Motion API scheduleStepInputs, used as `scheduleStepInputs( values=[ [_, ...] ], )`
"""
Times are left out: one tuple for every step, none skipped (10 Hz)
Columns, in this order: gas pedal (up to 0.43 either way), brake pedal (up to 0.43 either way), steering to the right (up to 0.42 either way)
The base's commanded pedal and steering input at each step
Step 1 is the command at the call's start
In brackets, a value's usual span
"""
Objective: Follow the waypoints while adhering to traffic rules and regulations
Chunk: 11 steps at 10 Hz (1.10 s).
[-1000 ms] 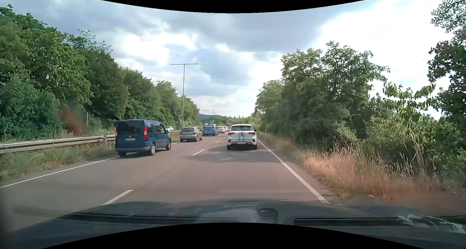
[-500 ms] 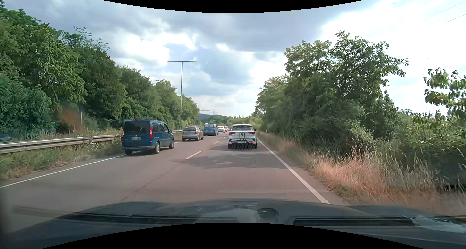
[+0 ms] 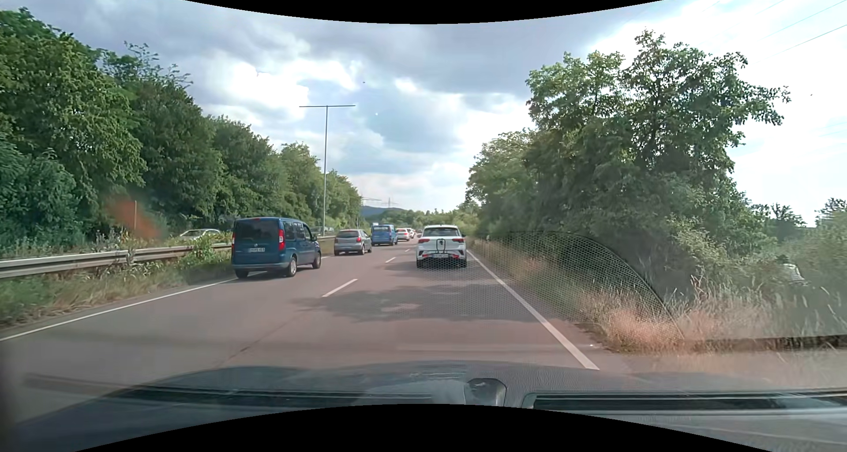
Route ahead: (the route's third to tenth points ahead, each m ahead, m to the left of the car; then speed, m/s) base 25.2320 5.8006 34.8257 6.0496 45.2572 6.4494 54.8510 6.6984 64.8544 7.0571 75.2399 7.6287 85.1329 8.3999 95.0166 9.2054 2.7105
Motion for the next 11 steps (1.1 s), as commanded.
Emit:
scheduleStepInputs(
  values=[
    [0.067, 0.0, -0.008],
    [0.067, 0.0, -0.01],
    [0.067, 0.0, -0.01],
    [0.079, 0.0, -0.009],
    [0.11, 0.0, -0.005],
    [0.11, 0.0, -0.004],
    [0.11, 0.0, -0.004],
    [0.118, 0.0, -0.004],
    [0.118, 0.0, -0.004],
    [0.118, 0.0, -0.004],
    [0.118, 0.0, -0.004]
  ],
)
